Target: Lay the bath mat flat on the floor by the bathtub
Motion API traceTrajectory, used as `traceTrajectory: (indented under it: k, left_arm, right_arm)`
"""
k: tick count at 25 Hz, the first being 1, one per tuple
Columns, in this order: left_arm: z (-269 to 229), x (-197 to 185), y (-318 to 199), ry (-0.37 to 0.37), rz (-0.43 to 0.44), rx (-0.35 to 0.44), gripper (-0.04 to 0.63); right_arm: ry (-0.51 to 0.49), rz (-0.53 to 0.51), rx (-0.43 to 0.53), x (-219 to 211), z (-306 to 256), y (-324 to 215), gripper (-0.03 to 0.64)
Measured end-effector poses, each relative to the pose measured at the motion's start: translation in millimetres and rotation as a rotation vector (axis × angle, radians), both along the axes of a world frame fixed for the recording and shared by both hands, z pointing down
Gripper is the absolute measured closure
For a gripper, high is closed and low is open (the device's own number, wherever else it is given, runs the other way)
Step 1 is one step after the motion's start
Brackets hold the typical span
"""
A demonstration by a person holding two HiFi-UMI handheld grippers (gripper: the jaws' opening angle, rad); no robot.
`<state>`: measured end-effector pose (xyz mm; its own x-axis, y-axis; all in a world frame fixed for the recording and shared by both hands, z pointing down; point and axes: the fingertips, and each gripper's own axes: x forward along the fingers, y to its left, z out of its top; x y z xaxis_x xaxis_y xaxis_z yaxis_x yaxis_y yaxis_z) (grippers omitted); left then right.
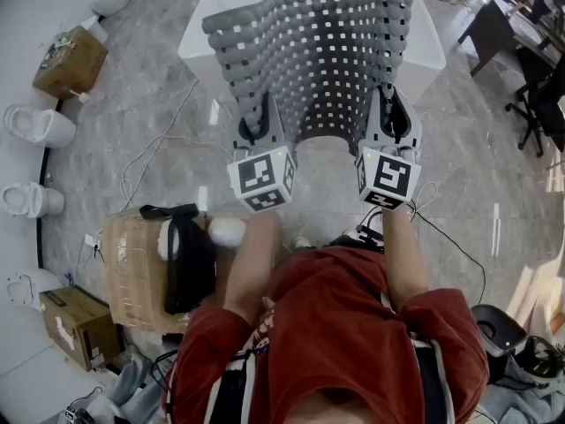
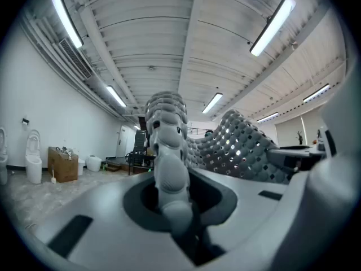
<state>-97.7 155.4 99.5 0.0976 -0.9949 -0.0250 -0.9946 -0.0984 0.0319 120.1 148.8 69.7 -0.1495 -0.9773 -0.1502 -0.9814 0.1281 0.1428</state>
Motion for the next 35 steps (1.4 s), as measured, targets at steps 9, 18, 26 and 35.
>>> traceTrajectory:
  k: [9, 18, 26, 35]
  left_arm:
    - [1.3, 3.8, 0.4, 0.005, 0.003, -0.007, 0.522]
    - [4.1, -9.3, 6.9, 0.01, 0.001, -0.014, 0.523]
    - [12.9, -16.2, 13.5, 0.009, 0.008, -0.038, 0.525]
    - [34.0, -11.7, 14.2, 0.013, 0.01, -0.082, 0.525]
  right_arm:
    - [-0.008, 0.02, -0.028, 7.8, 7.2, 1.0, 0.532]
    - [-0.024, 0.025, -0.055, -0.7, 16.3, 6.3, 0.532]
    - [-0.047, 0.047, -0.095, -2.2, 31.2, 12.9, 0.531]
    - [-0.051, 0.043, -0.142, 2.4, 53.5, 11.8, 0.531]
